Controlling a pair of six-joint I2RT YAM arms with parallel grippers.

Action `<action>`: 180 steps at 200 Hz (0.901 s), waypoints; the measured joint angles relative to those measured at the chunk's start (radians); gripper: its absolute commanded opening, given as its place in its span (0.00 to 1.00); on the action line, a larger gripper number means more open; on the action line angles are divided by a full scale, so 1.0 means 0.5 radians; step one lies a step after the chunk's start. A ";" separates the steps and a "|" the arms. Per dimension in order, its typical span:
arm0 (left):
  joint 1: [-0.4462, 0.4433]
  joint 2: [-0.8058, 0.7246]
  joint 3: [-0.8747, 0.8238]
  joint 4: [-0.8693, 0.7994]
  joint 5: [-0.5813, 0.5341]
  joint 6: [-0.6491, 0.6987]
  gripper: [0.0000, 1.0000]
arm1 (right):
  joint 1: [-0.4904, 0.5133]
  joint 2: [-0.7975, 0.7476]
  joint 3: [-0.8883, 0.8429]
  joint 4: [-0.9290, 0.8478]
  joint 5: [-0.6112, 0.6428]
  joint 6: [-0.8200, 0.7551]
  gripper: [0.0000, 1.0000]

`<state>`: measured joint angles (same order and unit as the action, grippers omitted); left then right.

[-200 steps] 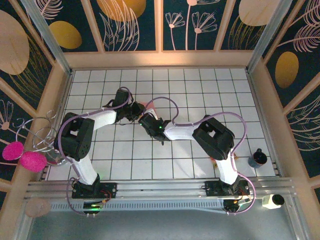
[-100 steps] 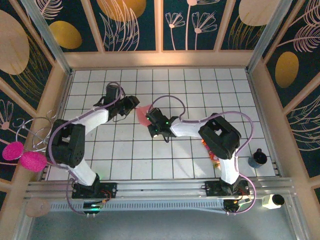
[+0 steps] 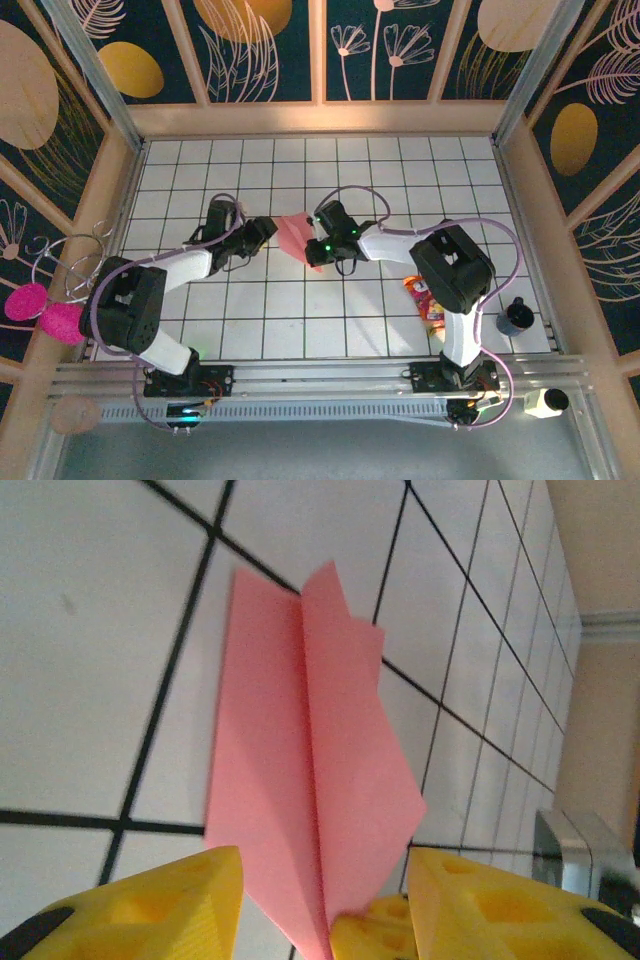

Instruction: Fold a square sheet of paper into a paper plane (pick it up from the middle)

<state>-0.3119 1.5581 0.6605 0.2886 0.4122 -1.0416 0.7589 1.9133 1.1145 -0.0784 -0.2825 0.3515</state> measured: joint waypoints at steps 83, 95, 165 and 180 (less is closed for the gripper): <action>-0.143 0.119 -0.131 0.459 0.140 -0.123 0.49 | -0.146 0.001 -0.099 0.224 -0.508 0.161 0.00; -0.150 0.121 -0.133 0.480 0.142 -0.117 0.49 | -0.173 0.002 -0.119 0.271 -0.575 0.196 0.00; -0.188 0.248 -0.141 0.566 0.163 -0.066 0.50 | -0.238 0.061 -0.188 0.491 -0.847 0.322 0.00; -0.188 0.272 -0.133 0.551 0.163 -0.043 0.49 | -0.244 0.078 -0.206 0.526 -0.887 0.345 0.00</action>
<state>-0.4061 1.6943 0.5941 0.5640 0.4934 -1.0634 0.6369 1.9522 1.0115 0.1848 -0.7261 0.5240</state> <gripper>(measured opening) 0.494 0.051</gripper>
